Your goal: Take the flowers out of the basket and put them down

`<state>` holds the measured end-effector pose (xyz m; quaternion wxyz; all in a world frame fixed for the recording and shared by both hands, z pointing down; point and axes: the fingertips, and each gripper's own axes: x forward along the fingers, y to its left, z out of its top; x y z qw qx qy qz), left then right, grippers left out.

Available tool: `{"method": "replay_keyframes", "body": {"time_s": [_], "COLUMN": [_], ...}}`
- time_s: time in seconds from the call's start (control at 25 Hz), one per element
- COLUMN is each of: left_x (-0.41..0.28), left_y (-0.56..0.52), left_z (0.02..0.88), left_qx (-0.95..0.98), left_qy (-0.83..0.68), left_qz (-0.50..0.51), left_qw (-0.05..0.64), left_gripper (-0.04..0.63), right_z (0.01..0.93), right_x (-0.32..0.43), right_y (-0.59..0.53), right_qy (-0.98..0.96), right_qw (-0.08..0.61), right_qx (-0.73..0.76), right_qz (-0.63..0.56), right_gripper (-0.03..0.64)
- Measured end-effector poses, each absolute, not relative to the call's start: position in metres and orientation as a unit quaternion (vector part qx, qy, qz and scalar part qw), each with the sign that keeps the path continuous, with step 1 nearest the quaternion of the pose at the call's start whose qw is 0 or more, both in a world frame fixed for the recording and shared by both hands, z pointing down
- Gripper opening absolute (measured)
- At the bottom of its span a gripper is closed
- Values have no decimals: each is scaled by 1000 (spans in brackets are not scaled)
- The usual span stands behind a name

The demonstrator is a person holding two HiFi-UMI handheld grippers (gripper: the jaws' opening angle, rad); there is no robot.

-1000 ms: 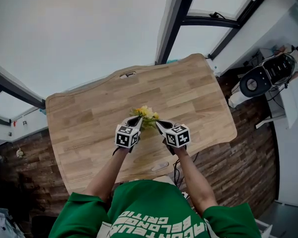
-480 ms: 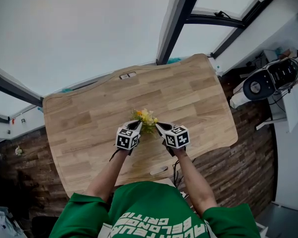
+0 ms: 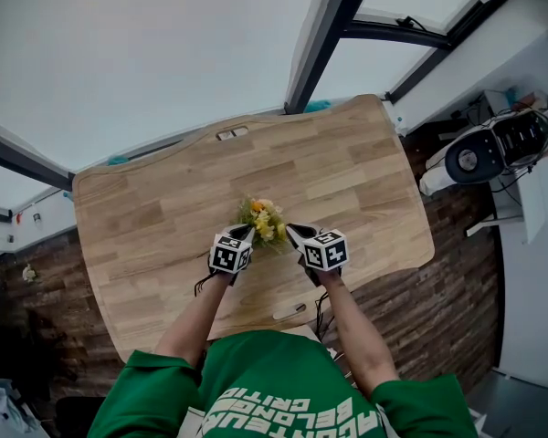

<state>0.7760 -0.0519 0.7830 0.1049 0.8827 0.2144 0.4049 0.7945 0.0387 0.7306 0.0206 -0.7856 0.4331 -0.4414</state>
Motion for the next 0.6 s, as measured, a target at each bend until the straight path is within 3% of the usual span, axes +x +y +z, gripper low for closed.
{"method": "replay_keyframes", "body": {"time_s": [0.24, 0.6], "left_x": [771, 763], "left_y": [-51, -50], "left_z": [793, 793], "left_qx": [876, 872], "left_qy": [222, 234], "left_qz": [418, 421], "left_qw": [96, 90], "left_gripper": [52, 118], "right_z": [730, 724], "right_x": [792, 785], "right_y": [43, 43], "right_qy": [429, 427], "right_qw": [17, 14], "right_qx": [-786, -790], "right_qz": [-444, -440], "right_gripper": [6, 6]}}
